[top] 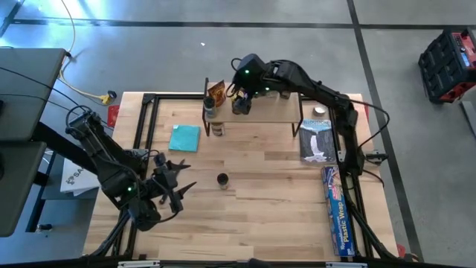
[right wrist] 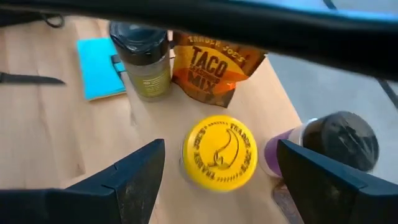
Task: Shelf spices
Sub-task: Put the yellow seasoning bottle on the shelf
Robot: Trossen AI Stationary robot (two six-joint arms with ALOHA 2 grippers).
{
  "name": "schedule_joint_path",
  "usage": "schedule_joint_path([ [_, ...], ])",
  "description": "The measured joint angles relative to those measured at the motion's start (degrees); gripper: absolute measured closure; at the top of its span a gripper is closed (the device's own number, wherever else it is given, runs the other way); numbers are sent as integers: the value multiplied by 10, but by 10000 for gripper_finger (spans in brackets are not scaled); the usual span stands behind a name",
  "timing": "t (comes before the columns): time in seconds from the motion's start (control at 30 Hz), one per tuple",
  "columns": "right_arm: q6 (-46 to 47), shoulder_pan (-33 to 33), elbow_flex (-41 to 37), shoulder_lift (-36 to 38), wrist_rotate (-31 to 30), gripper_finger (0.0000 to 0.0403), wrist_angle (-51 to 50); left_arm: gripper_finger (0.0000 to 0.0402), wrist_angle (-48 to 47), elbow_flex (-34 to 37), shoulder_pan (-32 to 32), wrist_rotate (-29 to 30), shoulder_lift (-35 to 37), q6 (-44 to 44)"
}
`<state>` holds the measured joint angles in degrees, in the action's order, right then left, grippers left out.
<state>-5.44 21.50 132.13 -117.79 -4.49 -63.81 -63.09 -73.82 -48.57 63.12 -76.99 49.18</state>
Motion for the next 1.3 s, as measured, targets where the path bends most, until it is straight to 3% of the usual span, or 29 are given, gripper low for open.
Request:
schedule_joint_path([
  [0.17, -11, 2, 28, -25, -40, 100, -1, 142, -1, 0, 8, -14, 0, -3],
  [0.37, 7, 18, 6, -24, 6, 100, 1, 142, 0, 0, 9, -16, 0, -3],
  [1.3, -27, 12, 13, -25, 19, 100, 1, 142, -1, 0, 9, -16, 0, -3],
])
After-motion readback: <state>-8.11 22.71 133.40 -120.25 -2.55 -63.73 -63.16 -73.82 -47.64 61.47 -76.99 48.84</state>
